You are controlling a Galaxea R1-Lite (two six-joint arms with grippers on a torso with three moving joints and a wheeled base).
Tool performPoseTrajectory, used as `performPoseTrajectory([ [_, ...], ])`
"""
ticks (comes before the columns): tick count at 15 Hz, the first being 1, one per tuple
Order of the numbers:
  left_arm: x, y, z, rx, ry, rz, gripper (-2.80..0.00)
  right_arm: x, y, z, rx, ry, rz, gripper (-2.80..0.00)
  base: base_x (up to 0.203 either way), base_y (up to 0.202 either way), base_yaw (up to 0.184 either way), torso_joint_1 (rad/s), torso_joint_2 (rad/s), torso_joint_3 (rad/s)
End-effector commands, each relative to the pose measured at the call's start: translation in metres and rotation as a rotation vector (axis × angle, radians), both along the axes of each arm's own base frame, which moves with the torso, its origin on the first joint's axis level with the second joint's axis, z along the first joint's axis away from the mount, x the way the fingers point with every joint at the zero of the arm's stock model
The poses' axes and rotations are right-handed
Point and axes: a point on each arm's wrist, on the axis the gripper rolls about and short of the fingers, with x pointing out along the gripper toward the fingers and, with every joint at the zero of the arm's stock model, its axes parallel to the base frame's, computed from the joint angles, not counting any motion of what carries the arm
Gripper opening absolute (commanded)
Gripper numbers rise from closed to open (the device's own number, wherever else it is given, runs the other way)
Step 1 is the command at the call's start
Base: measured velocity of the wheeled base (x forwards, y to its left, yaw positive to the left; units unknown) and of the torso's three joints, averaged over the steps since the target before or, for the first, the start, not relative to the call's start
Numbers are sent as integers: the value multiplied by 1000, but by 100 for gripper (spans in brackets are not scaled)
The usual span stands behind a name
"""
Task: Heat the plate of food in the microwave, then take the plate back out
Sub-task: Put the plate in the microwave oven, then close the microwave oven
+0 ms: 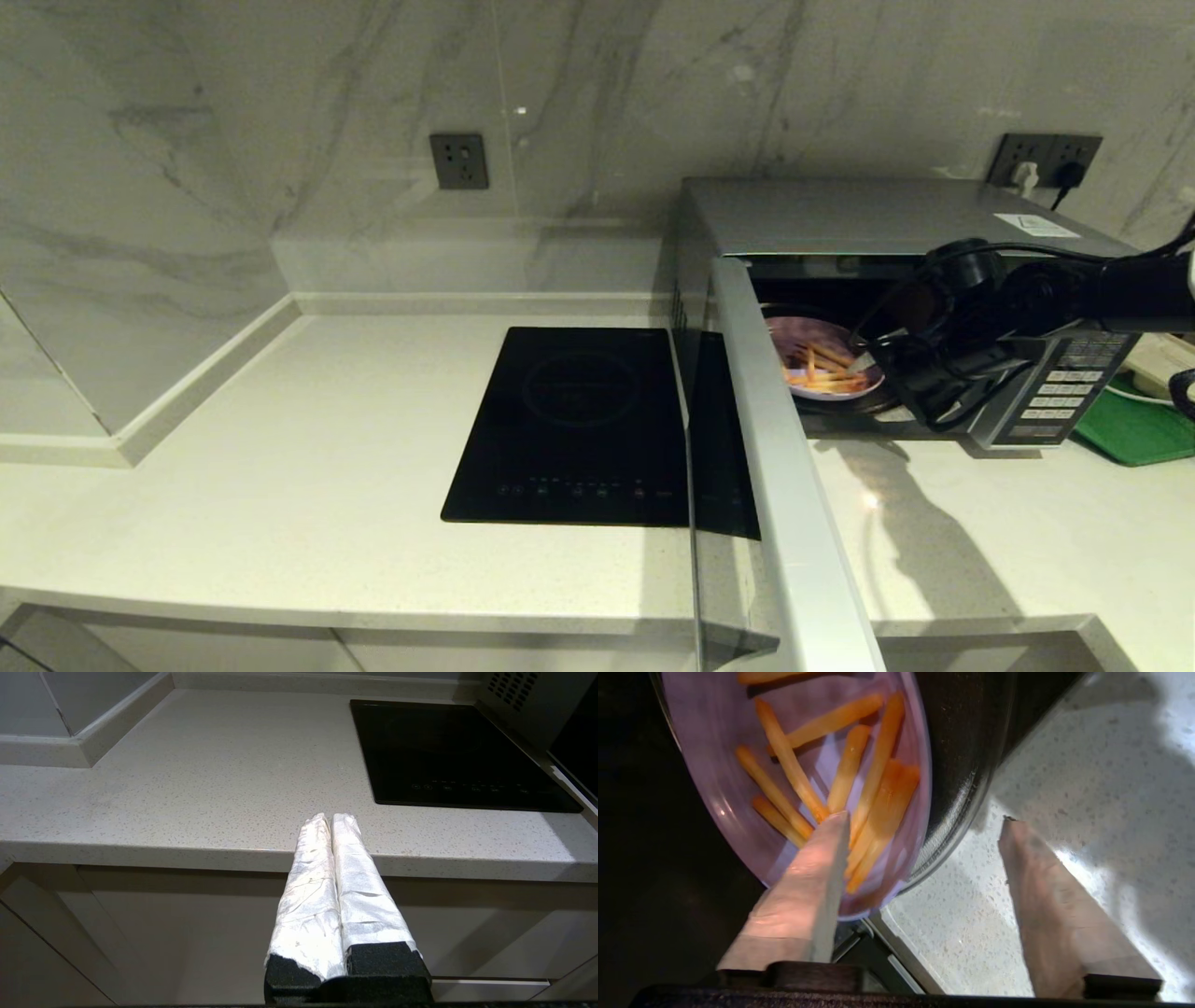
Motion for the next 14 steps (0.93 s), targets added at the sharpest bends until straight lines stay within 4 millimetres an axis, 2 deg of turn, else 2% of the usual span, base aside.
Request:
performPoseTrajectory([
  [1,0,0,0,-1,0,1,-280,-9,1,9,6,-7,-1,0,0,0,0,0,0,0],
  [6,0,0,0,-1,0,1,-280,-14,1,3,3,18,1,0,0,0,0,0,0,0],
  [10,0,0,0,-1,0,1,-280,-19,2,7,2,18,2,0,0,0,0,0,0,0],
  [14,0,0,0,-1,0,1,-280,-35,2,13,3,28,5,0,0,0,0,0,0,0],
])
